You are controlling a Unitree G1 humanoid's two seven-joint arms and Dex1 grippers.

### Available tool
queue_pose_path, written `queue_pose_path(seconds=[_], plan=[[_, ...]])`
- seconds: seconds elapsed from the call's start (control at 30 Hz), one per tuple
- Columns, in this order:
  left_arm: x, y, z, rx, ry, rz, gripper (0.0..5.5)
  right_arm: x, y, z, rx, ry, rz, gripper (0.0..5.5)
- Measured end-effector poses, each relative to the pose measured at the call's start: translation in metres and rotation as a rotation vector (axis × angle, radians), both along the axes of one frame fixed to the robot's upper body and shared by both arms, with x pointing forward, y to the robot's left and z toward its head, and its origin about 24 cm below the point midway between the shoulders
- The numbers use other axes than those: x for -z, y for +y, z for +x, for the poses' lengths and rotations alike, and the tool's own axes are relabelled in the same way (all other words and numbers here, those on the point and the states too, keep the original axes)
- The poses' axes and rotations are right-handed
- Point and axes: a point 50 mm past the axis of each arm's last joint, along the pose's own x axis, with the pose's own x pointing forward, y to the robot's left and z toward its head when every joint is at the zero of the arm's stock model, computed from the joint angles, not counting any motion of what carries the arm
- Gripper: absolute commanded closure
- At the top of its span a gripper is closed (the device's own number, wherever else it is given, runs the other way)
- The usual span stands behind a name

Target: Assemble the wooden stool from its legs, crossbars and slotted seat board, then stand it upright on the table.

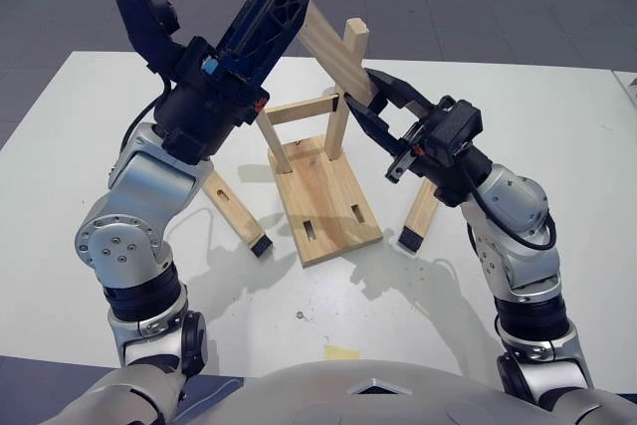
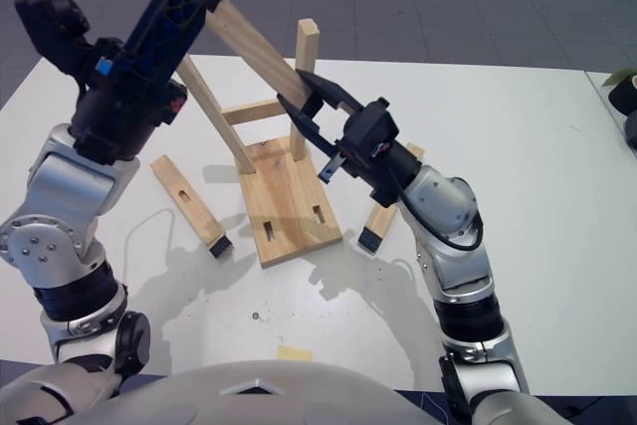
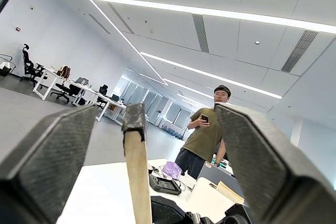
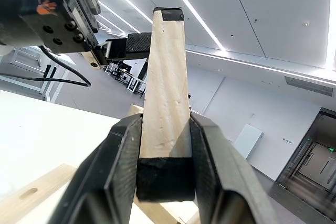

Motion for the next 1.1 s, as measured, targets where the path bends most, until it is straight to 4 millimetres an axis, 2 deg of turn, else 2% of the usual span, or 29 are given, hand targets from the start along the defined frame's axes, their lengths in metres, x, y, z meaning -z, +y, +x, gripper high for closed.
queue_pose_path(seconds=[0.23, 0.63, 0.8, 0.9, 1.03, 1.1], plan=[[0.006, -0.009, -0.002, 0.034, 0.026, 0.013, 3.20, -0.001, 0.004, -0.001, 0.002, -0.007, 0.012, 4.19], [0.003, -0.003, 0.001, -0.025, 0.037, -0.010, 5.02, -0.001, 0.003, -0.002, 0.016, -0.049, -0.030, 4.19], [0.000, -0.004, 0.001, -0.037, 0.036, -0.007, 5.05, -0.003, 0.002, -0.003, 0.021, -0.068, -0.031, 4.19], [-0.004, -0.004, 0.000, -0.036, 0.030, -0.021, 5.06, -0.005, 0.003, -0.005, 0.020, -0.077, -0.027, 3.64], [-0.035, 0.009, -0.004, -0.097, -0.096, -0.116, 5.06, 0.005, 0.001, -0.003, 0.042, -0.010, -0.058, 3.16], [-0.056, 0.032, -0.009, -0.181, -0.179, -0.171, 5.06, 0.007, -0.004, -0.001, 0.078, 0.018, -0.051, 2.79]])
